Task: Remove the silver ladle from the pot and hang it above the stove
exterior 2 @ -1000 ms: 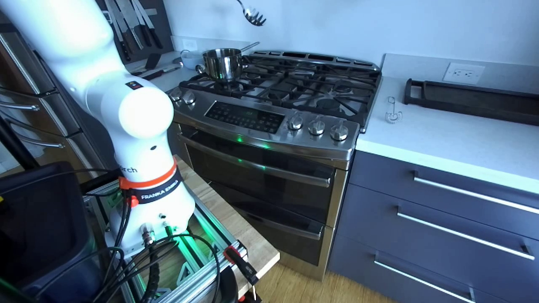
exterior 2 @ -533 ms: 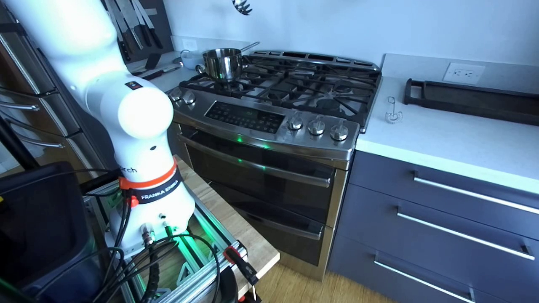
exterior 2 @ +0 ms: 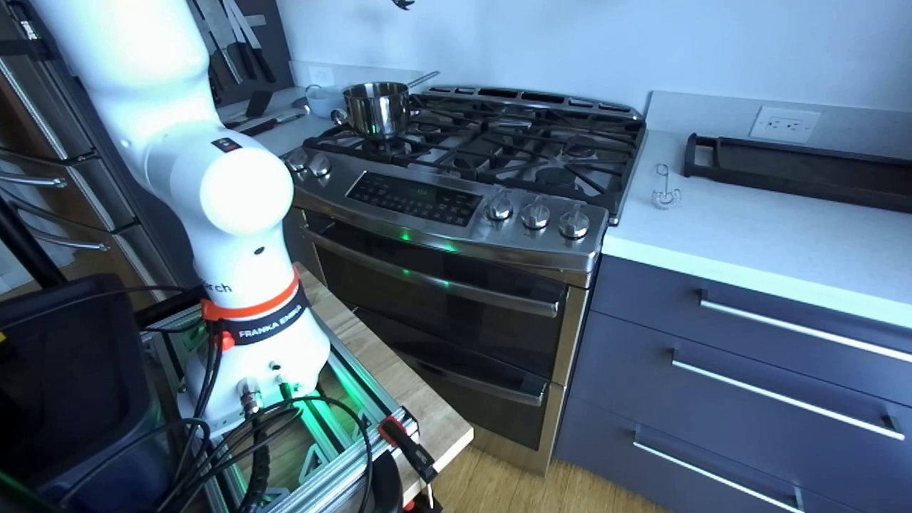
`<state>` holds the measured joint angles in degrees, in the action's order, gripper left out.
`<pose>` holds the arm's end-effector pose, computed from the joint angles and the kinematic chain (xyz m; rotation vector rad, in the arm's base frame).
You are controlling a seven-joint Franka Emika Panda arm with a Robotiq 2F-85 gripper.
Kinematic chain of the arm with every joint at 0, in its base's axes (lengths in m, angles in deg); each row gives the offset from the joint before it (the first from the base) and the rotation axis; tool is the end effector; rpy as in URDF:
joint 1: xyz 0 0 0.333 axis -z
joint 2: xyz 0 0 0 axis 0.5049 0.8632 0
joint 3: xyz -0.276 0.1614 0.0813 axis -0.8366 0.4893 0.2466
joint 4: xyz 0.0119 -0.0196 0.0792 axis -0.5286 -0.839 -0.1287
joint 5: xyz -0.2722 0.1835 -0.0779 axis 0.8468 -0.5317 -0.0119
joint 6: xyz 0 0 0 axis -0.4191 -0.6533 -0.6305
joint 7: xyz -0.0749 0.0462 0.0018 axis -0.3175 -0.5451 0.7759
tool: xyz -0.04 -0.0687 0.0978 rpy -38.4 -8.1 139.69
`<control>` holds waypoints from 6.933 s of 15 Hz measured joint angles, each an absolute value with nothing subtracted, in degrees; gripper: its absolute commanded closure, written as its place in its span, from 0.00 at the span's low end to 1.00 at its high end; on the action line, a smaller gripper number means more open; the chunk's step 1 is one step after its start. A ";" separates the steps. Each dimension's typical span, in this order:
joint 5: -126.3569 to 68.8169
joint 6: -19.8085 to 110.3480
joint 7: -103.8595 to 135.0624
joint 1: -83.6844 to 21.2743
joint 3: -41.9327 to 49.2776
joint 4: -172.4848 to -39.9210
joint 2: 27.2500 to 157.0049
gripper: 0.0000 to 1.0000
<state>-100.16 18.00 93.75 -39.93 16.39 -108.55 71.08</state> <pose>0.4500 0.2463 0.7133 -1.6089 1.2628 0.8598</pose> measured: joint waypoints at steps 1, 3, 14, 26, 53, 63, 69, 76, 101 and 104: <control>-101.28 18.89 94.01 -39.96 16.61 -108.11 71.55 0.87; -102.17 19.65 94.25 -40.07 16.84 -107.61 72.10 0.87; -105.27 19.93 94.50 -40.14 17.11 -105.66 73.56 0.97; -106.51 25.03 98.84 -42.05 18.86 -94.78 81.48 0.97; -105.55 26.07 106.71 -45.99 19.78 -80.62 92.61 0.97; -105.54 20.69 106.86 -44.84 19.62 -78.26 93.38 0.97; -105.54 16.41 106.86 -43.38 19.31 -78.13 93.39 0.97; -105.54 12.62 106.86 -42.73 19.21 -78.00 93.50 0.97; -102.71 11.93 107.35 -44.96 19.35 -67.86 99.75 0.97; -101.98 11.93 107.72 -44.96 19.35 -67.49 100.05 0.97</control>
